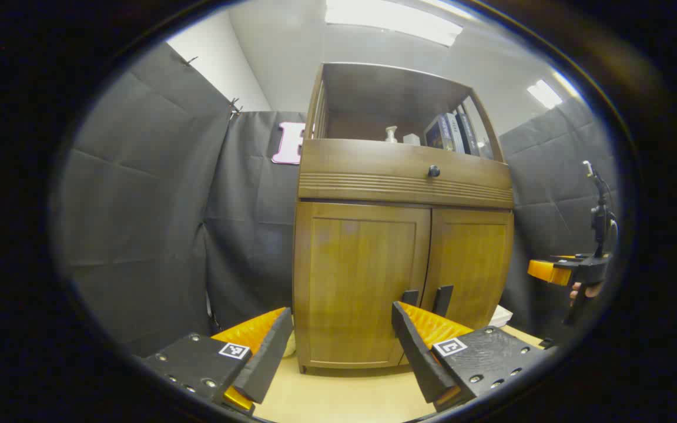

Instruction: Open the right door of the double-door shoe cabinet with the right hand, and open the left door with the left hand.

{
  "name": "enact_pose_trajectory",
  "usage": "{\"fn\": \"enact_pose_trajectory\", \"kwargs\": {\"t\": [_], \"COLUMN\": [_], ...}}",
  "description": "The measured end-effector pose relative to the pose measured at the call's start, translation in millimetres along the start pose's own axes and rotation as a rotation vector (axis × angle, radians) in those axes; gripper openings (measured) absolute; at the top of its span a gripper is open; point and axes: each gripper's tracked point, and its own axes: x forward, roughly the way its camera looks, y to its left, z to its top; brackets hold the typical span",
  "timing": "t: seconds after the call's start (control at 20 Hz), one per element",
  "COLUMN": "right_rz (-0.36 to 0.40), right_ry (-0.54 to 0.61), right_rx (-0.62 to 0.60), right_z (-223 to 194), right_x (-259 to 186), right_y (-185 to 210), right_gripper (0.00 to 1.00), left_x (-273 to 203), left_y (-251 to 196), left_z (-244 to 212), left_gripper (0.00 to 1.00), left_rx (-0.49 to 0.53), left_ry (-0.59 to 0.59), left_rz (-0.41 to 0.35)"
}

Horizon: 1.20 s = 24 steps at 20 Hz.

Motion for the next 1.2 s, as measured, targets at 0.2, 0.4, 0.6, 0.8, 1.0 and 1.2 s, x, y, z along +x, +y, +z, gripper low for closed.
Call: {"fn": "enact_pose_trajectory", "kwargs": {"t": [0.2,0.4,0.6,0.8,1.0,1.2], "right_rz": [0.028,0.045,0.066,0.096,0.133,0.169], "right_ry": [0.005,0.011,0.027,0.053,0.069,0.072], "right_rx": [0.004,-0.007,-0.001,0.011,0.002,0.009], "right_z": [2.1,0.6,0.1,-3.9,-3.7,-0.5], "right_x": [1.3,3.8,7.2,10.9,19.2,29.8], "right_y": [9.0,15.2,24.1,39.0,56.4,72.7], "right_gripper": [0.93,0.96,0.93,0.96,0.93,0.93], "left_x": [-0.1,-0.3,-0.2,-1.1,-1.6,-1.1], "left_y": [0.1,0.4,1.6,0.8,1.3,2.2], "left_z": [1.1,0.5,-1.4,-1.6,-2.5,-2.7], "left_gripper": [1.0,1.0,1.0,1.0,1.0,1.0], "left_rx": [-0.008,-0.037,-0.034,-0.044,-0.033,-0.04], "left_ry": [-0.006,-0.009,0.002,0.02,0.032,0.046], "left_rz": [-0.006,0.006,0.014,0.022,0.028,0.037]}}
